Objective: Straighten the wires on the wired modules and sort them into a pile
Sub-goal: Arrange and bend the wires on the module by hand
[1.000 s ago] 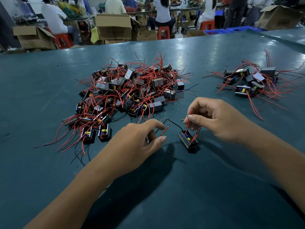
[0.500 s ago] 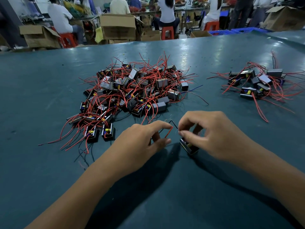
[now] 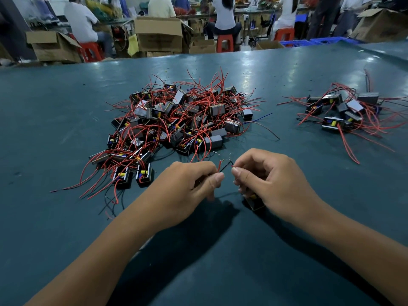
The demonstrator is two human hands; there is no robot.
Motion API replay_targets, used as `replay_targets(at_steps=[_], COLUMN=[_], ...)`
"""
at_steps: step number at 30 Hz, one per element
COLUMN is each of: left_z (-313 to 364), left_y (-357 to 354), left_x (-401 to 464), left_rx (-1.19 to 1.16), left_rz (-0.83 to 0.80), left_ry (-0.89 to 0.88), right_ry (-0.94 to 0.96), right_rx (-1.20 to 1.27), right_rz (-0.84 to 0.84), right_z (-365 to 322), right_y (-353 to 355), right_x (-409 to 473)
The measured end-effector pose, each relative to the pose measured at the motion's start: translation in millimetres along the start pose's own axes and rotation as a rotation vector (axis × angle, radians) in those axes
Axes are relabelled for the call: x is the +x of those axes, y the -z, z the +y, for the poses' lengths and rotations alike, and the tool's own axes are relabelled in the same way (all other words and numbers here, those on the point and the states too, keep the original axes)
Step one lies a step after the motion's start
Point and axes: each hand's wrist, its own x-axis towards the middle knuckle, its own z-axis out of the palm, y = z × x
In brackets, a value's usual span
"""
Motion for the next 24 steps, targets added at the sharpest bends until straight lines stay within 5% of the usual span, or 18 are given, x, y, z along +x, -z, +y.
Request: replay_targets(at_steps=[24], left_z=[7.6], left_y=[-5.1], left_x=[-1.8], left_rx=[0.079], left_rz=[-0.044], left_ry=[-0.001], right_ry=[-0.07], right_rx=[0.24], right_rz=[0.0], right_z=[-5.7], right_y=[-5.3], right_x=[-2.3])
